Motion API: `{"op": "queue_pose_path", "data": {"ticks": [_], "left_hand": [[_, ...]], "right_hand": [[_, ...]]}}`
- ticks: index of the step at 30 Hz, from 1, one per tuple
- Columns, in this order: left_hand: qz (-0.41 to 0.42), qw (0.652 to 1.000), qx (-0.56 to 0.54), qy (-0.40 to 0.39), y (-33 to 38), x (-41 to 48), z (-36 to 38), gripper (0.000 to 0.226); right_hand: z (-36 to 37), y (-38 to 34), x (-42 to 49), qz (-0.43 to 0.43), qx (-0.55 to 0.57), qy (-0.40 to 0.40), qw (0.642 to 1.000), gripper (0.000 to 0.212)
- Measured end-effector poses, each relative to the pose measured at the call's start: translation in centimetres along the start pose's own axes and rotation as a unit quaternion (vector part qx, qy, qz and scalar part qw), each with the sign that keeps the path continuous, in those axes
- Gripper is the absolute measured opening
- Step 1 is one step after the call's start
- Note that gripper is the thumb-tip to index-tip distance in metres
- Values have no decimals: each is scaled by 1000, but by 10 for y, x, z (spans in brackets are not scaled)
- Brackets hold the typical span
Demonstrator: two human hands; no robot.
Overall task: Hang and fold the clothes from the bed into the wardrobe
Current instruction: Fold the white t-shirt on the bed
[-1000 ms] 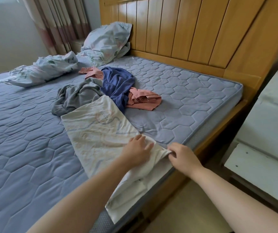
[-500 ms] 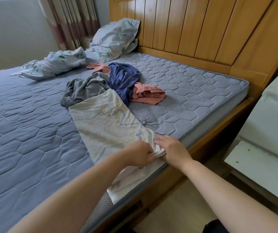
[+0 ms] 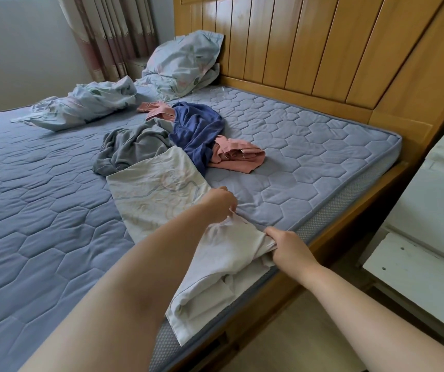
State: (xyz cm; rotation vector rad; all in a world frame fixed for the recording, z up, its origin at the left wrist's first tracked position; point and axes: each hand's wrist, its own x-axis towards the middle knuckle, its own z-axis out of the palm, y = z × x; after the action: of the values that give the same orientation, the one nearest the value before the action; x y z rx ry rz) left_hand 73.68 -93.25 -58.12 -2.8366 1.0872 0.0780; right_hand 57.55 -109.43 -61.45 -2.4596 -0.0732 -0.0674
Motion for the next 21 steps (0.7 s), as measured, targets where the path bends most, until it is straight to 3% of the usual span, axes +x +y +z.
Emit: {"op": "queue_pose_path", "data": {"ticks": [2, 8, 12, 16, 18, 21], "left_hand": [[-29, 999, -35, 24, -4, 2, -4, 18], [-70, 990, -94, 73, -8, 2, -1, 16], [-86, 982, -132, 100, 11, -10, 20, 39], [-107, 978, -153, 98, 24, -35, 42, 49], [-131, 973, -180, 61, 31, -50, 50, 57], [-153, 970, -191, -1, 40, -74, 58, 70]], "right_hand": [[-3, -1, -2, 7, 19, 12, 1000, 30], [-6, -5, 7, 108, 233, 83, 963, 20], [-10, 10, -1, 98, 22, -12, 995, 19], [-12, 12, -3, 12, -161, -82, 983, 32], [-13, 7, -1, -12, -176, -50, 983, 32], [-10, -2, 3, -60, -109, 5, 992, 29]]}}
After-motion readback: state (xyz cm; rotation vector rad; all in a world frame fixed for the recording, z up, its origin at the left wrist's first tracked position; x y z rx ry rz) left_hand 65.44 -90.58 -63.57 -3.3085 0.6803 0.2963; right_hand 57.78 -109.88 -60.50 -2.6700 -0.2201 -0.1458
